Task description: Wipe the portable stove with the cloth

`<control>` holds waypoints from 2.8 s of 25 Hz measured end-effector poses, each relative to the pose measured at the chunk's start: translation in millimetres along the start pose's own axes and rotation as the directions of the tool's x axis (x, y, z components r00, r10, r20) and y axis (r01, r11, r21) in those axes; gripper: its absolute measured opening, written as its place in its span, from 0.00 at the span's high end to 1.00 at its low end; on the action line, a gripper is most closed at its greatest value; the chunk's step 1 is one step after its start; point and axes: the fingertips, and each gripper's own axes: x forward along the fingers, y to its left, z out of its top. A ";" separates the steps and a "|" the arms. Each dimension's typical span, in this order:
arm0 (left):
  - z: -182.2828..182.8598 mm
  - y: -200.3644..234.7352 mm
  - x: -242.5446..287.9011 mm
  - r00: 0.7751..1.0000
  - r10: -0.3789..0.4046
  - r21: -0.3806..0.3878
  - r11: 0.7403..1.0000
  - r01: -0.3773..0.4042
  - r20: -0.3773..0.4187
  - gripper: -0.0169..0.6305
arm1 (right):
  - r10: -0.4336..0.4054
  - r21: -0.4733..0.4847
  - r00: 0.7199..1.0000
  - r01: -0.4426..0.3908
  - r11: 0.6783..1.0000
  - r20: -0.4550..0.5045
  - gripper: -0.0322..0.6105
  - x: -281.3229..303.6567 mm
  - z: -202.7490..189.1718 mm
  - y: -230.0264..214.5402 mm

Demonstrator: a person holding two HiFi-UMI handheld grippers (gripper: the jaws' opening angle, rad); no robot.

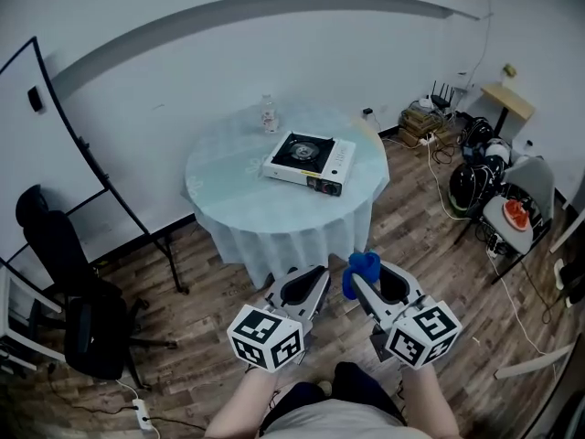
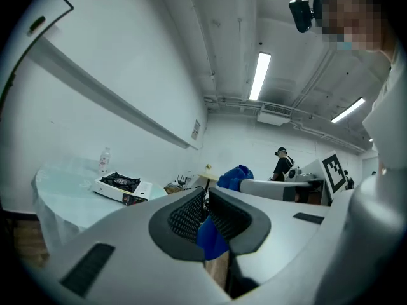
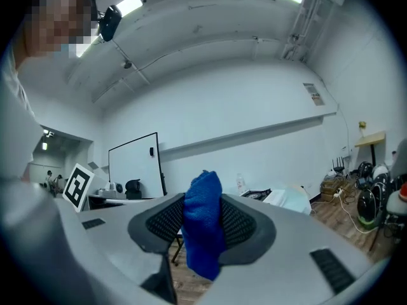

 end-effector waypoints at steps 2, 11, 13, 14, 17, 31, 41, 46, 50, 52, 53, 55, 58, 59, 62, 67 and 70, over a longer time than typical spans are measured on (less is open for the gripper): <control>-2.1 10.0 6.9 1.000 0.004 -0.014 1.000 -0.004 -0.004 0.91 | -0.020 0.026 1.000 0.020 0.999 -0.004 0.68 7.8 -2.7 -12.2; 5.7 68.6 78.5 1.000 0.028 -0.027 0.999 -0.028 -0.009 0.91 | 0.022 0.021 0.999 -0.021 1.000 -0.040 0.68 83.2 -4.3 -74.9; 10.1 81.3 99.9 0.999 0.034 -0.028 0.999 -0.035 -0.007 0.91 | 0.028 0.025 0.998 -0.026 0.999 -0.053 0.68 101.4 -2.6 -95.3; 12.1 88.6 110.9 0.999 0.040 -0.029 0.999 -0.040 -0.010 0.91 | 0.030 0.027 0.998 -0.028 0.999 -0.053 0.68 110.4 0.1 -105.2; 19.3 110.1 144.4 0.998 0.052 -0.040 0.998 -0.053 -0.017 0.91 | 0.044 0.018 0.997 -0.043 0.999 -0.056 0.68 136.5 11.6 -133.0; 43.6 174.1 272.2 0.992 0.124 -0.036 0.991 -0.125 -0.019 0.91 | 0.131 0.004 0.989 -0.131 0.991 -0.074 0.68 225.0 40.1 -248.4; 31.8 197.7 288.7 0.984 0.174 -0.079 0.981 -0.177 -0.037 0.91 | 0.166 0.011 0.980 -0.166 0.986 -0.112 0.68 245.9 28.4 -271.1; 29.4 222.5 292.3 0.982 0.181 -0.098 0.978 -0.185 -0.051 0.91 | 0.168 0.017 0.977 -0.167 0.986 -0.130 0.68 266.2 22.3 -275.6; 34.1 247.8 302.2 0.983 0.176 -0.101 0.978 -0.181 -0.054 0.91 | 0.153 0.015 0.979 -0.152 0.988 -0.132 0.68 292.1 25.6 -286.6; 36.5 262.4 308.7 0.984 0.173 -0.105 0.979 -0.177 -0.054 0.91 | 0.152 0.014 0.979 -0.151 0.988 -0.134 0.68 306.0 26.1 -291.2; 38.4 269.8 311.8 0.984 0.169 -0.109 0.979 -0.174 -0.052 0.91 | 0.156 0.014 0.978 -0.156 0.988 -0.138 0.68 313.4 26.2 -292.2; 42.6 284.6 318.0 0.985 0.161 -0.115 0.979 -0.166 -0.053 0.91 | 0.168 0.010 0.975 -0.168 0.986 -0.144 0.68 329.8 27.7 -293.2; 46.4 306.5 328.0 0.985 0.155 -0.107 0.981 -0.162 -0.074 0.91 | 0.162 0.001 0.975 -0.164 0.986 -0.153 0.68 356.1 30.5 -299.0; 47.9 314.0 331.8 0.985 0.151 -0.106 0.982 -0.159 -0.078 0.91 | 0.158 -0.002 0.975 -0.160 0.987 -0.155 0.68 365.3 31.2 -302.4; 53.2 338.9 340.1 0.987 0.142 -0.121 0.981 -0.151 -0.082 0.91 | 0.136 -0.005 0.976 -0.139 0.990 -0.170 0.68 392.9 29.8 -314.0; 62.0 378.9 350.7 0.986 0.140 -0.145 0.978 -0.151 -0.086 0.91 | 0.109 -0.008 0.978 -0.112 0.994 -0.177 0.68 436.9 37.6 -332.9; 64.0 401.1 356.8 0.984 0.147 -0.149 0.976 -0.162 -0.104 0.91 | 0.104 -0.019 0.980 -0.109 0.994 -0.172 0.68 462.5 45.3 -340.2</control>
